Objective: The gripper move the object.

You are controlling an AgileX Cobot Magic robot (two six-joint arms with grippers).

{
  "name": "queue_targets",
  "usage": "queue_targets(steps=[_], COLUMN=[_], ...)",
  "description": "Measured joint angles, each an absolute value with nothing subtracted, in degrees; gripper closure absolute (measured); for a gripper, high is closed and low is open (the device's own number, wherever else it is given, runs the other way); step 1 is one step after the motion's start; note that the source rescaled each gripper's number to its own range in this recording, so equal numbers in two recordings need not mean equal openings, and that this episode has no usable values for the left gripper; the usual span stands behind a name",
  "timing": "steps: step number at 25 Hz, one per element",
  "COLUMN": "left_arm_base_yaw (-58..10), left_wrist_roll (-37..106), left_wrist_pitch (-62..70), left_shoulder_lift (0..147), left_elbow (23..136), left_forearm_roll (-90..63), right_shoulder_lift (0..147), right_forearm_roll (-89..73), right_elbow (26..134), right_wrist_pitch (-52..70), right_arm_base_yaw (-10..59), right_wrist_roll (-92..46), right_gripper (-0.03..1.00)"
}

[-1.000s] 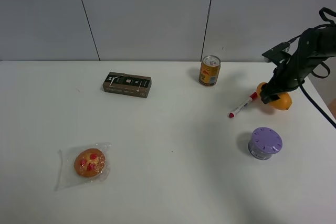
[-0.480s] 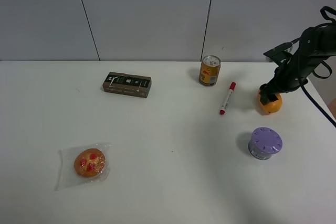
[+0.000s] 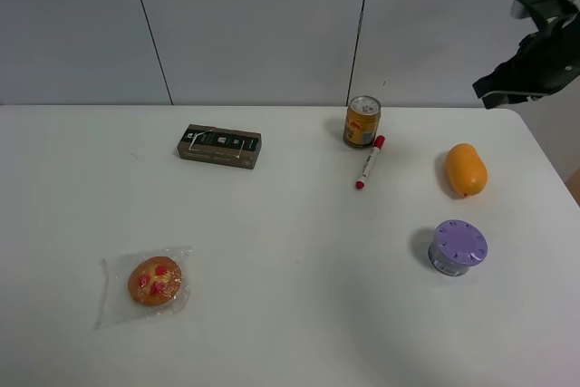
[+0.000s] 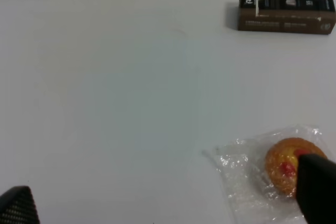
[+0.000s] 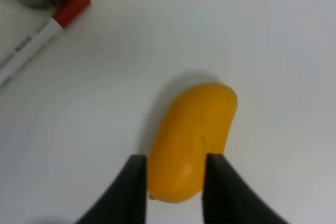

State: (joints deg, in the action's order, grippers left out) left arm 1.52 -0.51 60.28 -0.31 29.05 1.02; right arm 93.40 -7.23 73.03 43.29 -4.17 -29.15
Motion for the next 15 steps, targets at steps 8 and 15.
queue_targets(steps=[8, 15], left_arm_base_yaw=[1.52, 1.52], left_wrist_roll=[-0.51, -0.51], left_wrist_pitch=[60.28, 60.28], left_shoulder_lift=[-0.31, -0.31], left_elbow=[29.05, 29.05], left_forearm_roll=[1.02, 1.02], right_shoulder_lift=[73.49, 54.27], right_forearm_roll=[-14.80, -19.58], right_elbow=[73.03, 73.03], right_wrist_pitch=[52.85, 64.30], right_arm_base_yaw=[-4.17, -4.17], right_wrist_roll=[-29.59, -24.59], right_gripper=[0.96, 0.97])
